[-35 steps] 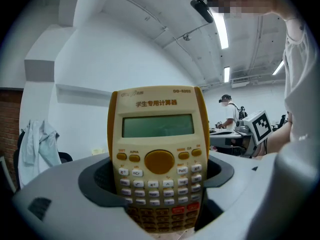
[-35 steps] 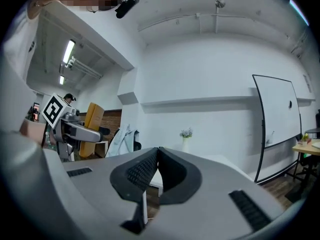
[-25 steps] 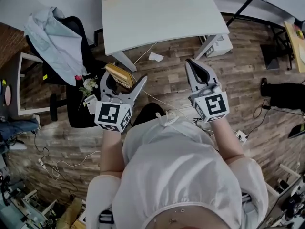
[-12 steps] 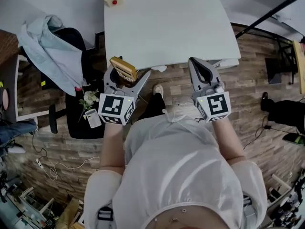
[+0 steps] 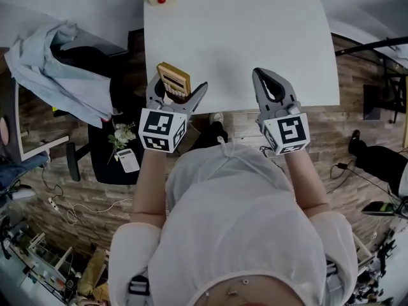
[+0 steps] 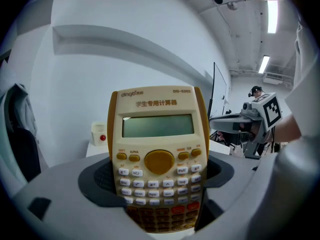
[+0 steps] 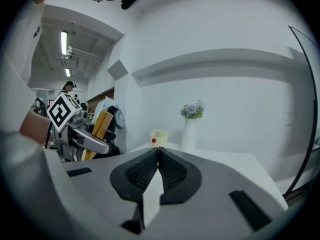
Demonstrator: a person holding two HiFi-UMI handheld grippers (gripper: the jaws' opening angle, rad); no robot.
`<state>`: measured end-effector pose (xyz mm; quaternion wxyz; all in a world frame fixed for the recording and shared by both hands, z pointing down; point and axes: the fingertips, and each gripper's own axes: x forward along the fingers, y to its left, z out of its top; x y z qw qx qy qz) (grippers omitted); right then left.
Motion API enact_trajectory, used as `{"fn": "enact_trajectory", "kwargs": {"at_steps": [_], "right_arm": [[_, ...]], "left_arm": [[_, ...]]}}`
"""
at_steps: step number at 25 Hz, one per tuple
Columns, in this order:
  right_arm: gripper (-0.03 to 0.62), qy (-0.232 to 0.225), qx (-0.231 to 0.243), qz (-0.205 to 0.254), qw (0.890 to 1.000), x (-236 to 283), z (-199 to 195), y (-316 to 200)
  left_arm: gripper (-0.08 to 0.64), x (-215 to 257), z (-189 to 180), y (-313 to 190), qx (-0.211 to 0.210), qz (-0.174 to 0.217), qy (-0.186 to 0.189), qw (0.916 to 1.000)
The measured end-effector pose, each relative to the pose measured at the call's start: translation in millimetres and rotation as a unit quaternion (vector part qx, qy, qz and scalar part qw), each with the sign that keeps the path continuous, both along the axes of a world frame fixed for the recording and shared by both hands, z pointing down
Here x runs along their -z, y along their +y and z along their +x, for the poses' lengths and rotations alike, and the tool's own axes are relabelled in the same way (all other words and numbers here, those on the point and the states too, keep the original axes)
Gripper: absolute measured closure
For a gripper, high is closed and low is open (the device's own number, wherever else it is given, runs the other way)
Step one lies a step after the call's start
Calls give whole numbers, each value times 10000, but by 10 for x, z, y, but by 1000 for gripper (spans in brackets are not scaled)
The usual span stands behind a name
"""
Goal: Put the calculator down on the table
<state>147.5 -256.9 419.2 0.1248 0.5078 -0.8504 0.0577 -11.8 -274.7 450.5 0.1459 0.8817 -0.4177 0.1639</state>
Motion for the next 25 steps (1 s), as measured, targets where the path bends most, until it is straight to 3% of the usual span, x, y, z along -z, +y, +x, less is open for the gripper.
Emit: {"fn": "enact_trajectory", "kwargs": {"at_steps": [5, 10, 14, 18, 25], "right_arm": [[586, 42, -53, -232, 9997, -266, -56, -460], [586, 147, 24, -576, 9982, -545, -16, -696], [586, 159, 139, -788, 9967, -718, 50, -851], [586, 124, 353, -953, 9947, -856, 128, -983], [586, 12, 679, -1217, 9902, -1026, 293, -1193]], "left_arm": [[136, -506, 9, -403, -69, -522, -283, 9982], [135, -1047, 134, -584, -170, -1193, -558, 9911], [135, -1419, 251, -693, -250, -1596, -1043, 9813], [137, -1601, 395, -788, -214, -1823, -1280, 9746], [135, -1862, 564, -897, -43, -2359, -1911, 9528]]}}
